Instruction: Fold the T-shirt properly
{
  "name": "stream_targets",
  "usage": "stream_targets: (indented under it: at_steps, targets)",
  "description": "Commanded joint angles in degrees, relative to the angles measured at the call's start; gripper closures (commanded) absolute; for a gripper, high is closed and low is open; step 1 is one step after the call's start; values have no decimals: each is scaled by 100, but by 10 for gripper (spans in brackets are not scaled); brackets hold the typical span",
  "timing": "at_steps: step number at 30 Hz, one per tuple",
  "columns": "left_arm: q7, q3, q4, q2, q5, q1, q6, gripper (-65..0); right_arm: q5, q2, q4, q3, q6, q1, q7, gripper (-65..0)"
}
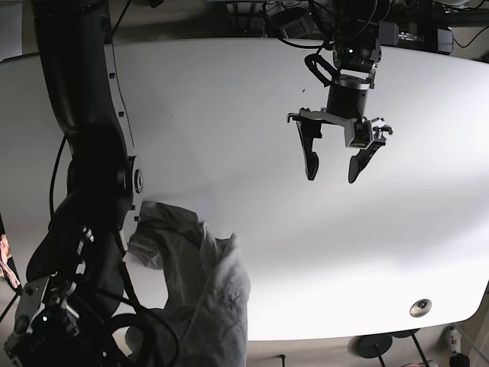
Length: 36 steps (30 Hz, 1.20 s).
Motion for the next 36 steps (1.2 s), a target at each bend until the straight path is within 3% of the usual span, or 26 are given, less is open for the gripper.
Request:
stream_targets:
  at_steps: [1, 6, 10, 13, 17, 25, 36]
  targets:
    - [-163, -8, 135, 28, -24, -41, -9, -425, 55, -201, -380, 55, -24, 450, 238, -19]
    - [-163, -210, 143, 37, -32, -182, -9, -424, 20, -746, -942, 29, -50, 450, 590, -19]
    - [-163, -316, 126, -7, -32, -200, -9, -425, 20, -931, -1021, 29, -59, 450, 608, -19]
    - [-154, -184, 11, -7, -32, -200, -36, -426, 20, -938, -1021, -77, -59, 450, 625, -19]
    - [-154, 256, -419, 37, -32, -446, -422, -426, 20, -938, -1030, -279, -59, 450, 757, -19]
    - [-136, 467, -1729, 564, -15, -1255, -422, -429, 12, -931, -1030, -279, -68, 450, 783, -19]
    - [-163, 440, -4613, 1231, -15, -2899, -422, -428, 12, -931, -1030, -279, -68, 450, 783, -19]
